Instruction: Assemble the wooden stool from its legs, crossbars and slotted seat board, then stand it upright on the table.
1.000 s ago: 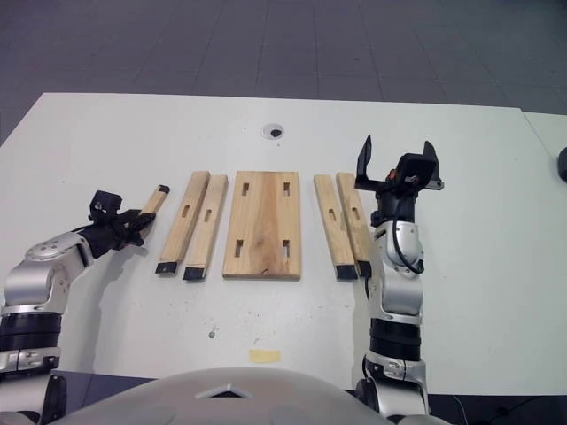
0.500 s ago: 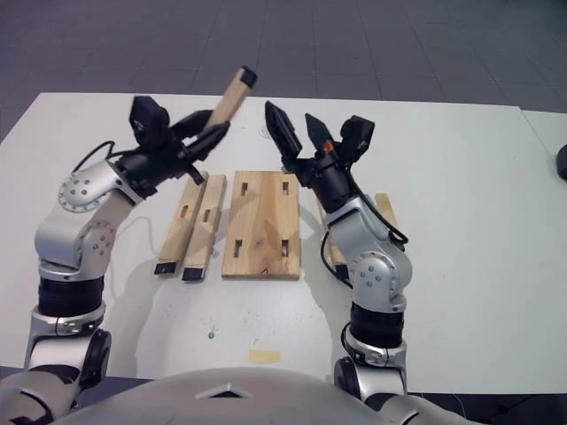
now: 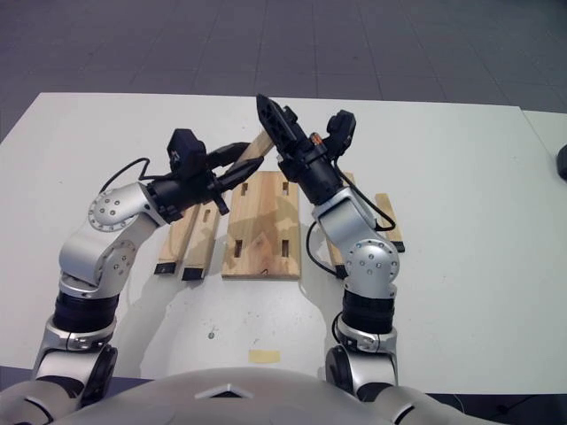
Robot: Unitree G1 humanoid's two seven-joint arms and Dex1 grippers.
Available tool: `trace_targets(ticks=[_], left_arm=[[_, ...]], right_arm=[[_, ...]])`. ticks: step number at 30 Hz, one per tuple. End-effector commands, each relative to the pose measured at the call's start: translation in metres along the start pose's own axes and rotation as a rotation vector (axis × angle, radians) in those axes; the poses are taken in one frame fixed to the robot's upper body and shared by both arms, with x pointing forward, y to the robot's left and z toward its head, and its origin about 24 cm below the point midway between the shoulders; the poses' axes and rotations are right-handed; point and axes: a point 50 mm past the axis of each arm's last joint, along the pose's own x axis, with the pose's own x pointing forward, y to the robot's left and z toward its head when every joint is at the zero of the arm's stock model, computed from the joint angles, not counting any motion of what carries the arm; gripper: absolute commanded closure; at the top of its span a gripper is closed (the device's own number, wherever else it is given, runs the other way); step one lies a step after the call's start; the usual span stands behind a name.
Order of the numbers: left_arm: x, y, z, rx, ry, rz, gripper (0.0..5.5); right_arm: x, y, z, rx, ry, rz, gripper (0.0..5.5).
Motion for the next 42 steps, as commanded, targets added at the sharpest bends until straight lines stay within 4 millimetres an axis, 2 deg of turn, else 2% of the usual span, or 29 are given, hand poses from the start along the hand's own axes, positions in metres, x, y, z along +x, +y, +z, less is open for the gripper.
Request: trace_targets(ticks=[1,16,23,24,26,29,35,38,42], left_arm=[[0.0,-0.002,0.009,0.051,-0.008,-0.012,4.22],[0.0,-0.004,0.009,0.06,0.013,-0.04,4.22],[0.0,0.001,0.01,0.084,0.022,-0.03,4.22],[-0.001,0.002,0.01,0.08,0.021,-0.02,3.84],[-0.002,0.007,0.012,0.059,0.005,0.008,3.57],[-0.007,0.023,0.021,0.008,-0.05,0.103,3.0],[-0.025,0.062,0.029,-0.106,-0.144,0.422,1.97],[-0.03,0.069,0.024,-0.123,-0.134,0.523,1.52],[-0.03,0.069,0.018,-0.128,-0.107,0.554,0.84]], right_arm=[[-0.006,0.003,-0.007,0.025,0.04,-0.035,2.41],[-0.012,0.006,-0.008,0.045,0.082,-0.028,4.96],[-0.015,-0.004,-0.006,-0.018,0.06,-0.083,5.07],[-0.016,-0.008,-0.004,-0.044,0.039,-0.11,5.07],[-0.023,-0.022,0.004,-0.086,-0.023,-0.193,5.1],[-0.047,-0.045,0.015,-0.163,-0.095,-0.321,5.1],[-0.094,-0.063,0.023,-0.235,-0.129,-0.437,5.1],[-0.101,-0.073,0.022,-0.288,-0.127,-0.472,5.1],[-0.107,-0.085,0.027,-0.32,-0.184,-0.514,5.1]])
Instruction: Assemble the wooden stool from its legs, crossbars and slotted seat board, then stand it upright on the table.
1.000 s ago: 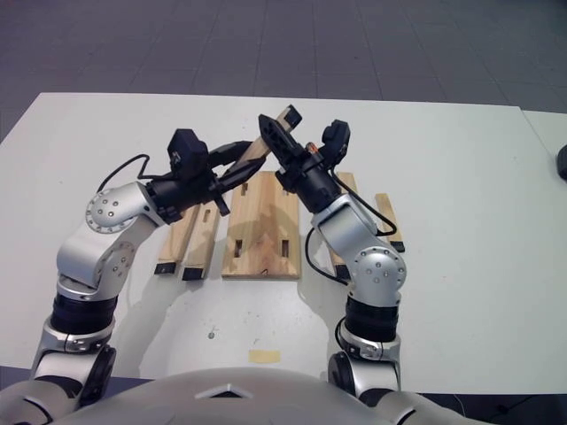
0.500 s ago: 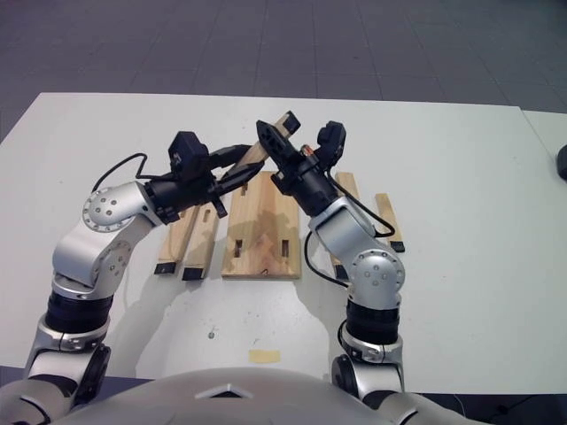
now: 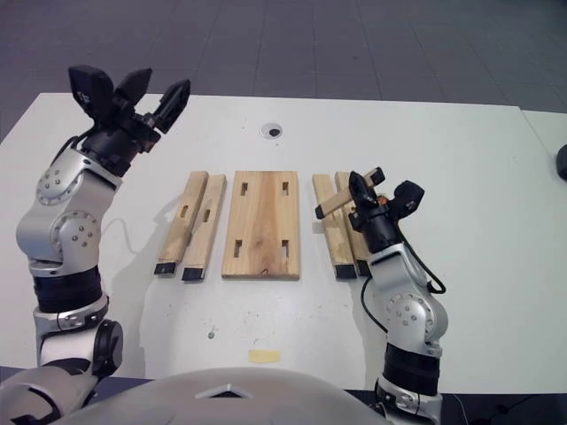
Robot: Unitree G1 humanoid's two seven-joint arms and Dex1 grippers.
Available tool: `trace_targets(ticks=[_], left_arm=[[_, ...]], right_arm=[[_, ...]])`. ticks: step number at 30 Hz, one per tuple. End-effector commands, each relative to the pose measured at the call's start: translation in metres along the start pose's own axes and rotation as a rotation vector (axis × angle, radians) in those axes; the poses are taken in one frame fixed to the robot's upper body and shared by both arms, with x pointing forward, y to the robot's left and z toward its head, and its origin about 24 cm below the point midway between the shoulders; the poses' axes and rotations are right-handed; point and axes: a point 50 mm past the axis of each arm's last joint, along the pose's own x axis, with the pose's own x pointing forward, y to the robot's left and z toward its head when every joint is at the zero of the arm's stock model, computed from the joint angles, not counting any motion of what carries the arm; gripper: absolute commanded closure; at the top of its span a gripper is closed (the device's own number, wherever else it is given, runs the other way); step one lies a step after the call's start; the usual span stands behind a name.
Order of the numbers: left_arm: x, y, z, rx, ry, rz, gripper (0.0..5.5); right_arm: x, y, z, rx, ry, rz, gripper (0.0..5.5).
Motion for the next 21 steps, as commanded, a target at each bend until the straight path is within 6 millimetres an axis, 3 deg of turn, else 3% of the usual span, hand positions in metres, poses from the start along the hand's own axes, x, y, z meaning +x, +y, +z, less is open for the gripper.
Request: trace_targets(ticks=[1,5,14,21], left_arm=[[0.0,0.001,-0.007,-0.003,0.033,0.033,0.71],[-0.001,-0.001,-0.014,0.004,0.057,0.036,0.12],[-0.003,0.0,-0.016,0.011,0.065,0.043,0.1],[0.001,0.0,-0.008,0.031,0.022,0.049,0.1]], right_arm=[[0.0,-0.011,0.003,-0.029,-0.055,-0.028,5.1],[0.002,-0.021,-0.003,-0.085,-0.042,-0.038,5.1],[0.004,-0.029,-0.004,-0.228,-0.007,-0.053,5.1],[0.003,-0.026,-0.029,-0.452,0.163,-0.036,5.1]])
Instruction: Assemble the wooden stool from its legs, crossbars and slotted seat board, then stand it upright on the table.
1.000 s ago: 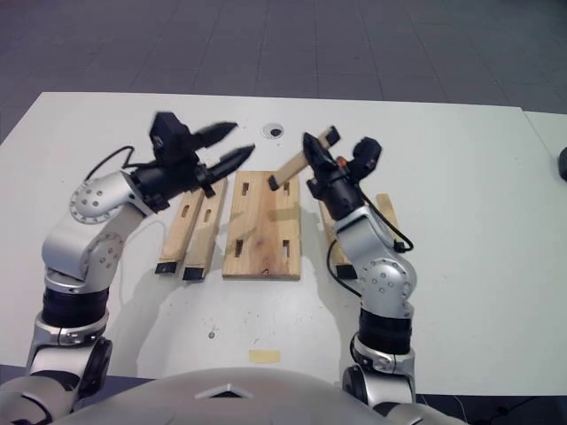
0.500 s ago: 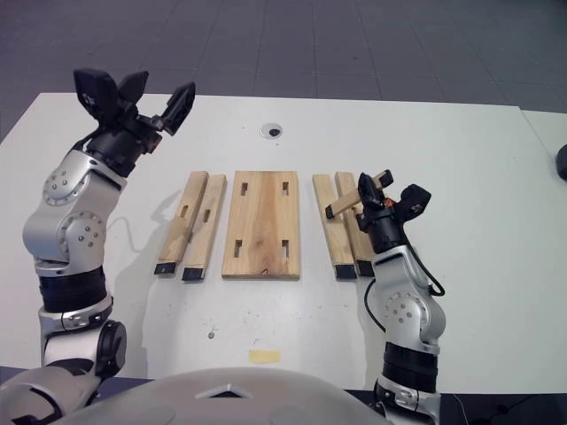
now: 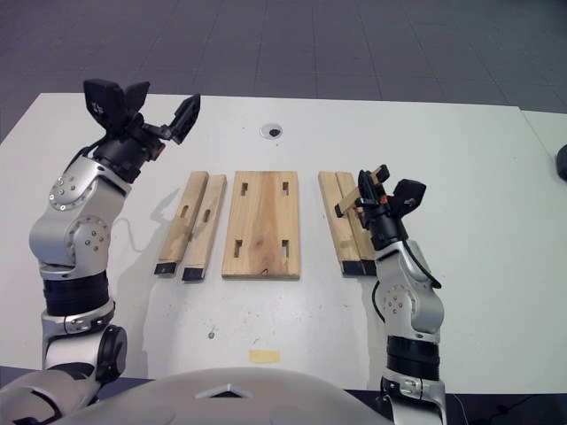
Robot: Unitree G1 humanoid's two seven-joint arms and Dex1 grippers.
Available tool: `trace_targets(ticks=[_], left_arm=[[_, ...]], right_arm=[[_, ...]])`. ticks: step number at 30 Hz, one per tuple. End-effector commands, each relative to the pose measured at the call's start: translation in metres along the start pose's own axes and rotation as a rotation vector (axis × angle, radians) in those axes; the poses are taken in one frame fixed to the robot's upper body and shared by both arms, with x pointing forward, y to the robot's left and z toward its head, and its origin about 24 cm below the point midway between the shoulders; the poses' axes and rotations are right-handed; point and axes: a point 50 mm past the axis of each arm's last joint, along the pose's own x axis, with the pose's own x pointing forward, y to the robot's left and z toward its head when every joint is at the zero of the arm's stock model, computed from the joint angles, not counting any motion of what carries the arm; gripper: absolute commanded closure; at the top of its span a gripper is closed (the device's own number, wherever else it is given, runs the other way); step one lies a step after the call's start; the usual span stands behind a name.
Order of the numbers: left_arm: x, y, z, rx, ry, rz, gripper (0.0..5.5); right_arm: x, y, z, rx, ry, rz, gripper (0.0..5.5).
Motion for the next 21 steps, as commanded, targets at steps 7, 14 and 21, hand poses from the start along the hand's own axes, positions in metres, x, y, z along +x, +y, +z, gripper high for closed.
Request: trace_targets(ticks=[7,14,21], left_arm=[[0.004,0.005,0.01,0.046,-0.046,0.017,0.1],[0.004,0.007,0.007,0.057,-0.034,0.023,0.1],[0.002,0.005,0.005,0.064,-0.022,0.003,0.1]], right_arm=[[-0.012,0.007,-0.052,-0.13,0.216,-0.018,5.1],[-0.001,0.011,-0.039,-0.148,0.126,-0.012,5.1],[0.012,0.019,-0.015,-0.176,0.046,0.023,4.66]])
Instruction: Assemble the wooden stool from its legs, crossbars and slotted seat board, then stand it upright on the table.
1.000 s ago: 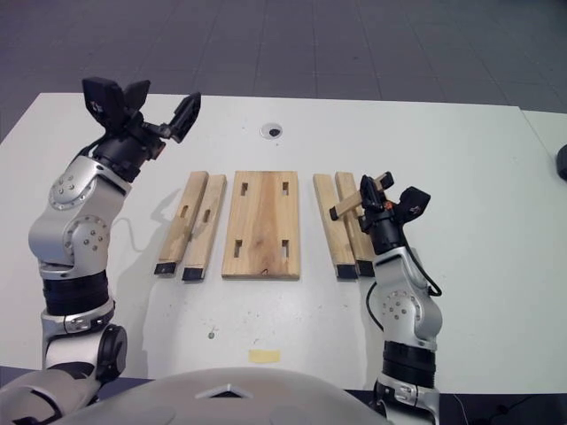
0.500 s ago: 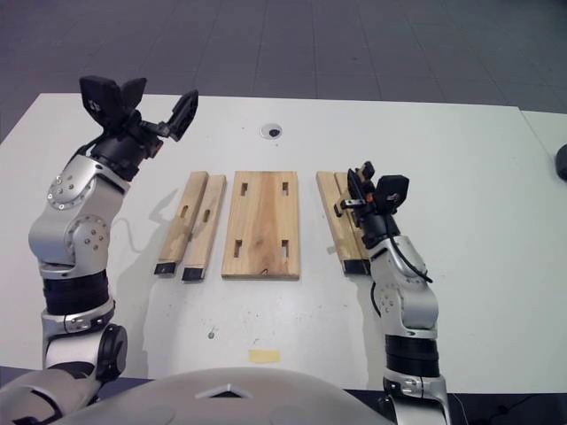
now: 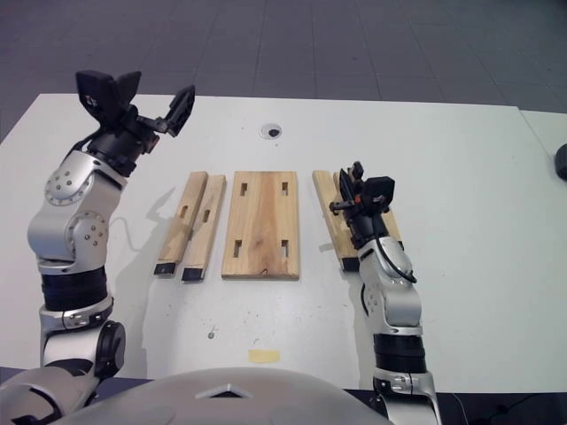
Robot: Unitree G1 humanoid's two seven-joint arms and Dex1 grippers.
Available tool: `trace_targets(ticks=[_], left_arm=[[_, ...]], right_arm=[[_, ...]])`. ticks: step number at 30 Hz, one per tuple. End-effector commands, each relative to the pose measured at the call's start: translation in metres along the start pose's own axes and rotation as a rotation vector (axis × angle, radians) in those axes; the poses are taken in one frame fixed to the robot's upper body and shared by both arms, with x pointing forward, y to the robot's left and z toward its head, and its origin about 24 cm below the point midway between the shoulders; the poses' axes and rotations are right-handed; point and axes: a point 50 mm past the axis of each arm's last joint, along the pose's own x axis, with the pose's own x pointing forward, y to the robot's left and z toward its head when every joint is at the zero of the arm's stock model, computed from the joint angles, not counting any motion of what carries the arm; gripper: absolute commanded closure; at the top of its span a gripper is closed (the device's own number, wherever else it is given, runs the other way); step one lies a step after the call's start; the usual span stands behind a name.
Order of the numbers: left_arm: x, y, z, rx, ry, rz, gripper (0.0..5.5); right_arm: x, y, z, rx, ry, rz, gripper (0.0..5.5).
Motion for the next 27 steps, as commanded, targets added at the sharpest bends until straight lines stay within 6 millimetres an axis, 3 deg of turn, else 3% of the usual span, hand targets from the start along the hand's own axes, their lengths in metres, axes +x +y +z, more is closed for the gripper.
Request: trace_targets(ticks=[1,9,27], left_arm=[[-0.002,0.001,-0.001,0.015,0.009,-0.007,0.1],[-0.001,-0.001,-0.003,0.006,-0.001,-0.002,0.1],[-0.002,-0.006,-0.009,-0.01,-0.027,0.035,0.1]], right_arm=[[0.001,0.0,-0.004,-0.001,0.052,-0.002,4.48],[0.012,0.001,0.022,-0.05,-0.017,0.024,3.26],[0.043,0.021,0.127,-0.091,-0.244,0.17,0.5]])
